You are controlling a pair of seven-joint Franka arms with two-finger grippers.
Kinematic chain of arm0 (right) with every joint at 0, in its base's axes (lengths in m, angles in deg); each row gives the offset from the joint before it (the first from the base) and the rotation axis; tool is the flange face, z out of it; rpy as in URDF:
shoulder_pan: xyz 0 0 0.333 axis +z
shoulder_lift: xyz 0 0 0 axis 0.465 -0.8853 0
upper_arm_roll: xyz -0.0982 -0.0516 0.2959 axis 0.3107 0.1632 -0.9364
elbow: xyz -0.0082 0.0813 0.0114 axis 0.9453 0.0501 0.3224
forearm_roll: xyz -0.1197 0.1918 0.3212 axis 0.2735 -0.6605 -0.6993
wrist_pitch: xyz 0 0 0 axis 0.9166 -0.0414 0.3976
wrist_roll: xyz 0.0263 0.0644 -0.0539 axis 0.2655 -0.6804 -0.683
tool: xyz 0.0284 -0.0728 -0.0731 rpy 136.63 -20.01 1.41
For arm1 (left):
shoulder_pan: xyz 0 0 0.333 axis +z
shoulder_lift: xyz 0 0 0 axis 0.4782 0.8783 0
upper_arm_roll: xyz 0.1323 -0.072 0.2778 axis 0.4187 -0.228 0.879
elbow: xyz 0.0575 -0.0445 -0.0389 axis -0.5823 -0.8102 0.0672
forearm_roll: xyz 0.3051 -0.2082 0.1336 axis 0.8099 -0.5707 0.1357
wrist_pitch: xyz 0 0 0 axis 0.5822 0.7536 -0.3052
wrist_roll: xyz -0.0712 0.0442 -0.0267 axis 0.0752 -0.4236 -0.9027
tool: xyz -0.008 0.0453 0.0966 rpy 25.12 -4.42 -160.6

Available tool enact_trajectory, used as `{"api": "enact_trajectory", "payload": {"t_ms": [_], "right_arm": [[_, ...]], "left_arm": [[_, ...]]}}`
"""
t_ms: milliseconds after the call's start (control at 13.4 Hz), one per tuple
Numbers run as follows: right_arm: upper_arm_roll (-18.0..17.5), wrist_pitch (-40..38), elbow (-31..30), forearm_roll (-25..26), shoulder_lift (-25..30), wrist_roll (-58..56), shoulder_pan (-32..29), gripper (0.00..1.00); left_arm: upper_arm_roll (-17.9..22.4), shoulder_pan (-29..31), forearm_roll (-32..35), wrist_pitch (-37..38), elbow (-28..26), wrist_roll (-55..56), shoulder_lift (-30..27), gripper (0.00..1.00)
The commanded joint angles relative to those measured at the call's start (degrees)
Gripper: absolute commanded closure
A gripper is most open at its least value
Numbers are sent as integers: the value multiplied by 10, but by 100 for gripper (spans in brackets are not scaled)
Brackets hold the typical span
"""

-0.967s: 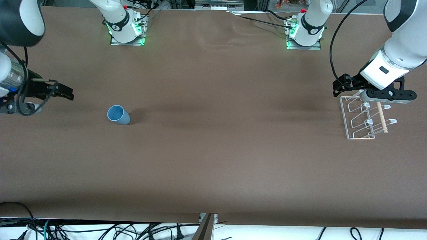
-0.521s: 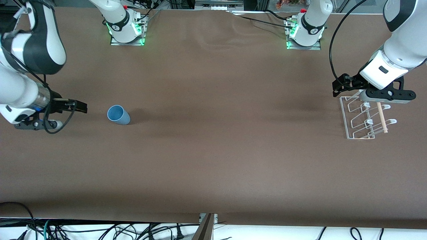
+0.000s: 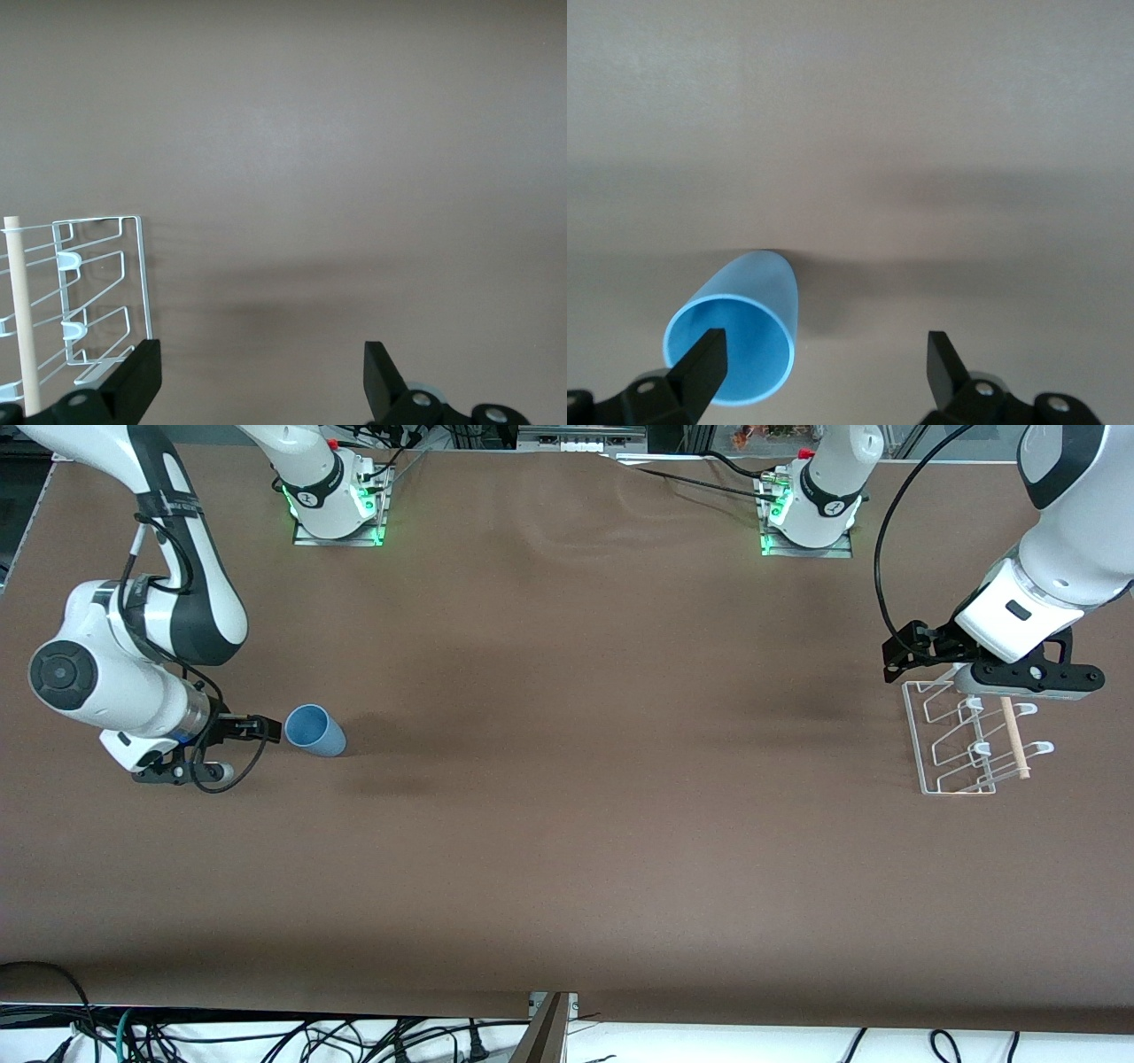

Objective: Transfer cup to left arm and place on rack
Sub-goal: 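Move the right gripper down beside the light blue cup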

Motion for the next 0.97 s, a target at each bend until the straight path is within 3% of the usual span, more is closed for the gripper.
{"api": "enact_trajectory", "payload": {"t_ms": [0, 893], "right_arm": [[-5, 31, -26, -9, 4, 11, -4, 0], [-11, 53, -61, -10, -14, 16, -1, 0]], "left_arm": [[-3, 3, -10, 8, 6, -5, -3, 0], [-6, 3, -10, 9, 6, -5, -3, 0]]}}
